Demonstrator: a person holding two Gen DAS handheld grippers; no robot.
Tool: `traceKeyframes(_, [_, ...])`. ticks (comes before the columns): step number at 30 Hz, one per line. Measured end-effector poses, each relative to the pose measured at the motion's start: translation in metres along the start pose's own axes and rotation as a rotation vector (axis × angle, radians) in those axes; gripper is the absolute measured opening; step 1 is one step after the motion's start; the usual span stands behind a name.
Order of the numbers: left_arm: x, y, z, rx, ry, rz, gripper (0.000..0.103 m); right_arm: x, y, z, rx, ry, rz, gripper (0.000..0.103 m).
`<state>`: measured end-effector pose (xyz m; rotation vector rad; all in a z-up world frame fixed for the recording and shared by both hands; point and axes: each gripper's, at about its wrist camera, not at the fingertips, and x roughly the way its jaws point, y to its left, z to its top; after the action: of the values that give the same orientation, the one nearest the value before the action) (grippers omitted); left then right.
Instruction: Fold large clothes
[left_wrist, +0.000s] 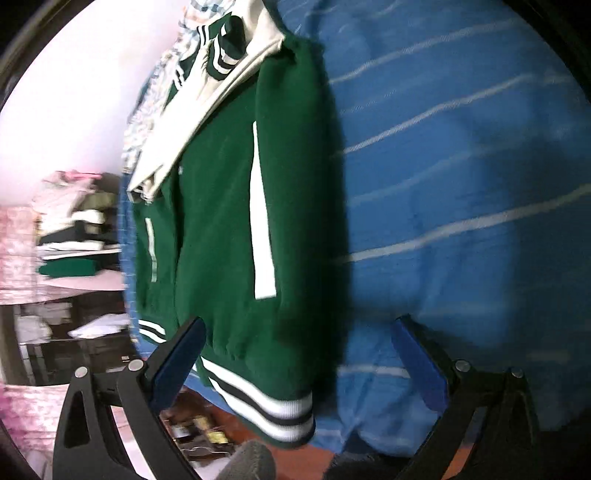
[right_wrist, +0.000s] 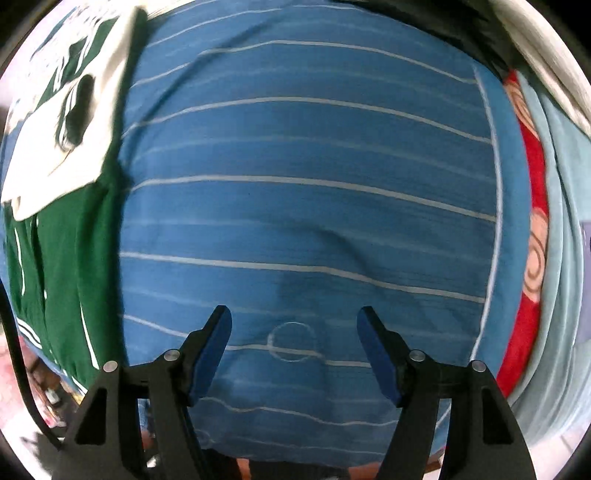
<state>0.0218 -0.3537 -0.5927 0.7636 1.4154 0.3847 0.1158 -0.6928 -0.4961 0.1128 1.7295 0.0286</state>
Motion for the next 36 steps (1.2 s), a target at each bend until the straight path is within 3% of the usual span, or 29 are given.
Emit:
traceKeyframes(3, [0.019, 0.011, 0.007, -0.054, 0.008, 0.039, 0.103, -0.01, -0.041, 0.011, 0.011, -0.002, 0.006, 0.072])
traceKeyframes(6, [0.031, 0.031, 0.012, -0.114, 0.006, 0.109, 0.103, -0.009, -0.05, 0.011, 0.003, -0.002, 0.012, 0.072])
traceKeyframes(10, [0.051, 0.049, 0.015, -0.171, 0.038, 0.167, 0.103, 0.003, -0.018, 0.009, 0.006, 0.006, 0.037, 0.072])
traceKeyframes(14, [0.059, 0.067, 0.015, -0.223, 0.032, 0.224, 0.103, 0.013, -0.001, 0.035, -0.018, -0.013, 0.096, 0.072])
traceKeyframes(17, [0.06, 0.084, 0.01, -0.293, 0.028, 0.183, 0.102, 0.017, 0.006, 0.056, -0.038, -0.036, 0.193, 0.072])
traceKeyframes(18, [0.06, 0.093, 0.008, -0.311, 0.02, 0.152, 0.092, 0.019, 0.009, 0.067, -0.041, -0.043, 0.26, 0.072])
traceKeyframes(21, [0.05, 0.106, 0.005, -0.356, -0.016, 0.054, 0.042, 0.034, 0.033, 0.089, -0.047, -0.075, 0.479, 0.075])
traceKeyframes(22, [0.045, 0.111, 0.003, -0.369, -0.03, 0.026, 0.03, 0.034, 0.037, 0.102, -0.048, -0.085, 0.554, 0.081])
traceKeyframes(25, [0.036, 0.119, 0.005, -0.385, -0.051, -0.007, 0.022, 0.041, 0.049, 0.138, -0.041, -0.107, 0.762, 0.084])
traceKeyframes(28, [0.036, 0.128, 0.007, -0.396, -0.049, -0.04, 0.022, 0.057, 0.071, 0.158, -0.034, -0.084, 0.893, 0.085])
traceKeyframes(31, [0.039, 0.138, 0.01, -0.405, -0.041, -0.077, 0.022, 0.079, 0.098, 0.182, -0.023, -0.013, 0.978, 0.085])
traceKeyframes(33, [0.043, 0.15, 0.011, -0.408, -0.042, -0.1, 0.022, 0.095, 0.13, 0.188, -0.021, 0.044, 0.982, 0.085])
traceKeyframes(34, [0.043, 0.153, 0.011, -0.41, -0.041, -0.109, 0.022, 0.1, 0.145, 0.188, -0.014, 0.059, 0.97, 0.076])
traceKeyframes(35, [0.044, 0.158, 0.01, -0.412, -0.04, -0.12, 0.022, 0.103, 0.155, 0.187, -0.001, 0.052, 0.933, 0.054])
traceKeyframes(36, [0.045, 0.165, 0.009, -0.418, -0.039, -0.139, 0.022, 0.103, 0.164, 0.186, 0.002, 0.054, 0.893, 0.042])
